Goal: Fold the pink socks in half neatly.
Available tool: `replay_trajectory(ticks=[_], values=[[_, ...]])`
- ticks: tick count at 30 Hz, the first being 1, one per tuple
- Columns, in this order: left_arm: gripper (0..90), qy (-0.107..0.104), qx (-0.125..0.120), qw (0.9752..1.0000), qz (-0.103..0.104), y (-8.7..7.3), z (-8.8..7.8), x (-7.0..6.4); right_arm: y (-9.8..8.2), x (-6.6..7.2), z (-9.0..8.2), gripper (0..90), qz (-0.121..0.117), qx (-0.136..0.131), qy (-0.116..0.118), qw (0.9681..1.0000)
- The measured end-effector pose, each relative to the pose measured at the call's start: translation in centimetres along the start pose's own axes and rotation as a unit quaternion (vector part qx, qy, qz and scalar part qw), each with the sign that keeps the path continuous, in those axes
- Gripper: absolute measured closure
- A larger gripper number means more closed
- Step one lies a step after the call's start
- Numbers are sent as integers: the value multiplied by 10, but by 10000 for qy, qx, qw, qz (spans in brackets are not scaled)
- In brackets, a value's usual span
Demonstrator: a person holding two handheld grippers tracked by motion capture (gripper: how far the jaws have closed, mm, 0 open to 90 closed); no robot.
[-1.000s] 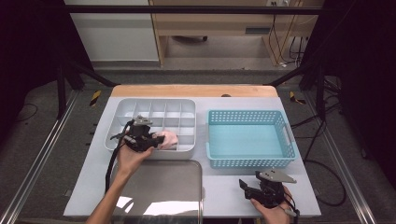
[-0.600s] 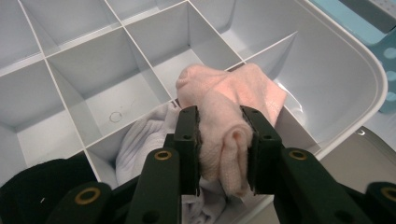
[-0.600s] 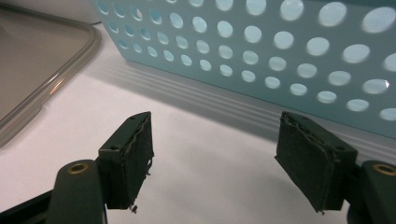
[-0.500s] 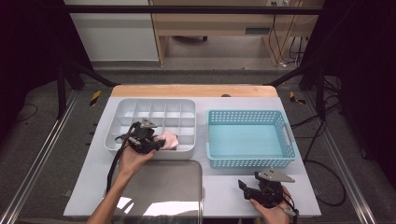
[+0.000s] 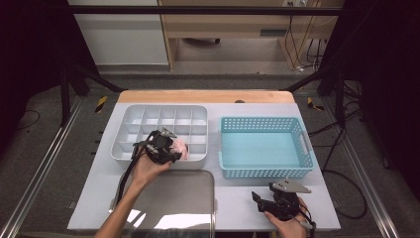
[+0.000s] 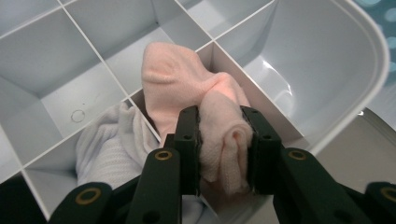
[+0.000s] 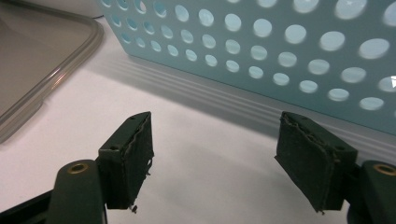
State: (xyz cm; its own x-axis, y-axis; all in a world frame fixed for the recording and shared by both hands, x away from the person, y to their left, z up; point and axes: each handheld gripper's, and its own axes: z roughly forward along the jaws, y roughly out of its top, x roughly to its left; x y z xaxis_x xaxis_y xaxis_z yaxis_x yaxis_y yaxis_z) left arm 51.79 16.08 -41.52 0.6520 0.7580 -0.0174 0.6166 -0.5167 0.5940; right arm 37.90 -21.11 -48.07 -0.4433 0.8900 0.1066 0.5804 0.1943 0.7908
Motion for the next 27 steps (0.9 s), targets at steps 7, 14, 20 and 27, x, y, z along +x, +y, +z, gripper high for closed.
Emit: replay_trajectory(ticks=[7, 14, 20, 27], values=[[664, -45, -71, 10000, -39, -2, 4, 2, -1, 0, 0, 275, -1, 33, 26, 10000], [468, -84, -474, 9988, -2, -2, -13, 9, 0, 0, 0, 274, -9, 37, 28, 10000], [452, 149, -763, 9969, 91, 4, -9, 11, 0, 1, 1, 274, -22, 57, 53, 10000], [605, -49, -642, 9979, -55, 3, 6, 14, -1, 0, 1, 274, -25, 70, 59, 10000]])
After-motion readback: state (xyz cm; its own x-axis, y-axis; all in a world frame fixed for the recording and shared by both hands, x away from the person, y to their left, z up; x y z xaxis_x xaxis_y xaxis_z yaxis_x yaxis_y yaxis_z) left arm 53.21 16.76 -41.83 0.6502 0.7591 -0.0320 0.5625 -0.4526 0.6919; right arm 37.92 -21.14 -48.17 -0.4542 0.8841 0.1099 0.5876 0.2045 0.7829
